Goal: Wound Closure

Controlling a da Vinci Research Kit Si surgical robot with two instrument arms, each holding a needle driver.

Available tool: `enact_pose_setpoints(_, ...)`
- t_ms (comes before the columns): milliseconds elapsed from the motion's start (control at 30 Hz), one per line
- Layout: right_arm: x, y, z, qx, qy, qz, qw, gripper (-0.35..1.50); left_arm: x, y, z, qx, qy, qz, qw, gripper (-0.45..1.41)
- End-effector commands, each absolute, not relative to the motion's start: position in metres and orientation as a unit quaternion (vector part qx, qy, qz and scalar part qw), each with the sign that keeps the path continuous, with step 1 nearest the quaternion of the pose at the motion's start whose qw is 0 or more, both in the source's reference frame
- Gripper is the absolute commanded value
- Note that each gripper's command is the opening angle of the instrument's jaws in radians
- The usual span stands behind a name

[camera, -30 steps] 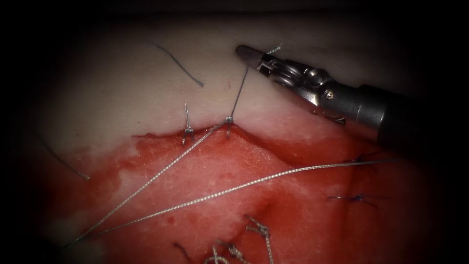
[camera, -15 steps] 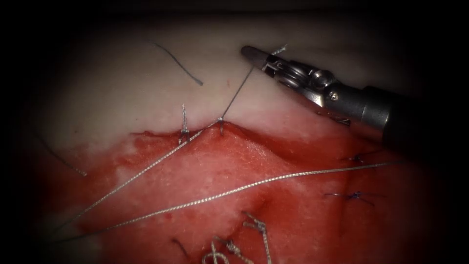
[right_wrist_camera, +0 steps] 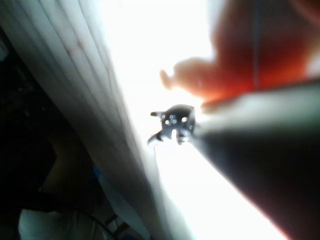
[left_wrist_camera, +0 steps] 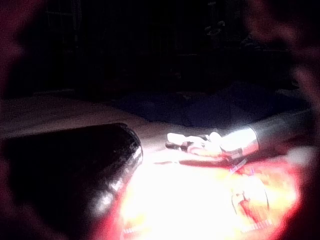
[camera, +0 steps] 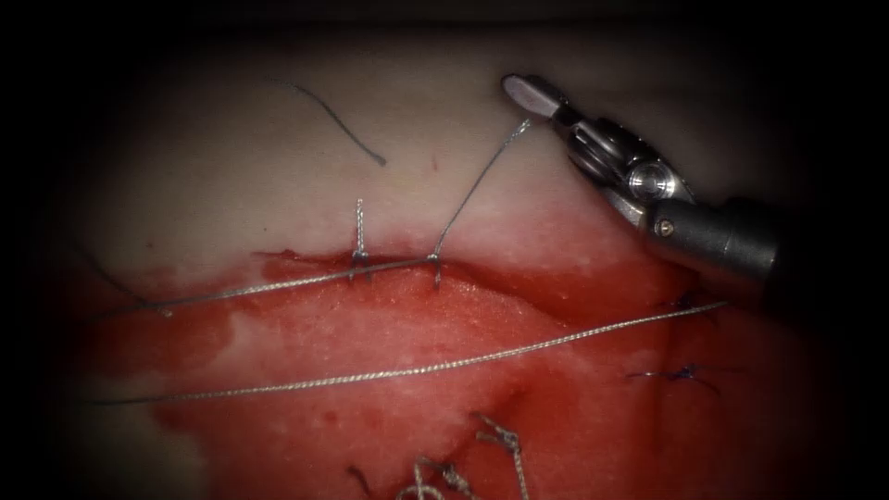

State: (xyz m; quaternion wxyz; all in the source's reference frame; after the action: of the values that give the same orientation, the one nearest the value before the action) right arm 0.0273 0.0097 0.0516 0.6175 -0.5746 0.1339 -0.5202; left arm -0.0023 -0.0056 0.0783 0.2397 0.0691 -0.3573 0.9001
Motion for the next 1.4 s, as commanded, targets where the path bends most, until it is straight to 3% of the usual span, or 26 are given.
enact_pose_setpoints(33,0.0279,0.011,0.048,-0.577,0.136,-0.522,0.613,1.16,-0.0024,-0.003,0.077,0.037,-0.405,0.872,0.273,-0.45)
enact_pose_setpoints(167,0.0274,0.01,0.044,-0.567,0.161,-0.523,0.615,1.26,-0.004,0.001,0.077,-0.03,-0.333,0.9,0.278,-0.45)
enact_pose_setpoints(233,0.0278,0.01,0.042,-0.56,0.167,-0.532,0.612,1.21,-0.0058,0.002,0.077,-0.05,-0.325,0.909,0.255,-0.45)
enact_pose_setpoints(267,0.028,0.009,0.041,-0.559,0.169,-0.537,0.608,1.13,-0.0067,0.002,0.077,-0.054,-0.319,0.911,0.256,-0.45)
enact_pose_setpoints(367,0.0291,0.008,0.04,-0.555,0.163,-0.563,0.59,0.63,-0.0094,0.002,0.078,-0.064,-0.3,0.923,0.23,-0.45)
enact_pose_setpoints(400,0.0297,0.008,0.04,-0.559,0.157,-0.575,0.577,0.41,-0.0102,0.001,0.078,-0.066,-0.296,0.927,0.222,-0.45)
enact_pose_setpoints(467,0.0305,0.008,0.04,-0.565,0.168,-0.576,0.566,-0.26,-0.012,0.001,0.078,-0.069,-0.289,0.933,0.204,-0.45)
enact_pose_setpoints(500,0.031,0.008,0.04,-0.569,0.171,-0.577,0.561,-0.16,-0.0127,0.001,0.078,-0.07,-0.287,0.935,0.195,-0.45)
enact_pose_setpoints(533,0.0314,0.008,0.041,-0.571,0.17,-0.577,0.559,0.07,-0.0133,0.001,0.079,-0.071,-0.285,0.938,0.186,-0.45)
enact_pose_setpoints(567,0.0318,0.008,0.041,-0.572,0.168,-0.578,0.558,0.02,-0.014,0.001,0.079,-0.073,-0.281,0.941,0.174,-0.45)
enact_pose_setpoints(600,0.0321,0.007,0.042,-0.57,0.166,-0.581,0.557,-0.35,-0.0145,0.001,0.079,-0.076,-0.279,0.943,0.164,-0.45)
enact_pose_setpoints(700,0.0337,0.007,0.044,-0.552,0.158,-0.6,0.557,-0.35,-0.0154,0.001,0.078,-0.081,-0.271,0.95,0.133,-0.45)
enact_pose_setpoints(733,0.0342,0.007,0.044,-0.556,0.131,-0.623,0.534,-0.08,-0.0155,0.001,0.078,-0.081,-0.27,0.951,0.129,-0.45)
enact_pose_setpoints(833,0.0345,0.007,0.046,-0.59,0.074,-0.641,0.485,1.29,-0.0152,0.0,0.078,-0.081,-0.269,0.951,0.128,-0.45)
enact_pose_setpoints(933,0.0336,0.008,0.046,-0.617,0.039,-0.607,0.5,1.41,-0.0142,0.0,0.077,-0.082,-0.269,0.952,0.123,-0.45)
enact_pose_setpoints(1133,0.0309,0.009,0.044,-0.646,0.027,-0.577,0.498,1.43,-0.0125,-0.001,0.077,-0.08,-0.266,0.953,0.124,-0.45)
enact_pose_setpoints(1233,0.0294,0.01,0.042,-0.644,0.04,-0.578,0.5,1.18,-0.0121,-0.001,0.076,-0.078,-0.266,0.952,0.128,-0.45)
enact_pose_setpoints(1300,0.0287,0.01,0.041,-0.642,0.048,-0.577,0.502,0.88,-0.0124,-0.001,0.076,-0.076,-0.266,0.952,0.133,-0.45)
enact_pose_setpoints(1333,0.0286,0.01,0.041,-0.642,0.051,-0.577,0.503,0.44,-0.0126,-0.001,0.076,-0.076,-0.264,0.952,0.137,-0.45)
enact_pose_setpoints(1367,0.029,0.009,0.04,-0.621,0.063,-0.6,0.501,-0.35,-0.0133,-0.001,0.077,-0.08,-0.259,0.954,0.132,-0.45)
enact_pose_setpoints(1400,0.0294,0.009,0.04,-0.605,0.088,-0.609,0.505,-0.35,-0.014,-0.001,0.077,-0.081,-0.256,0.954,0.13,-0.45)
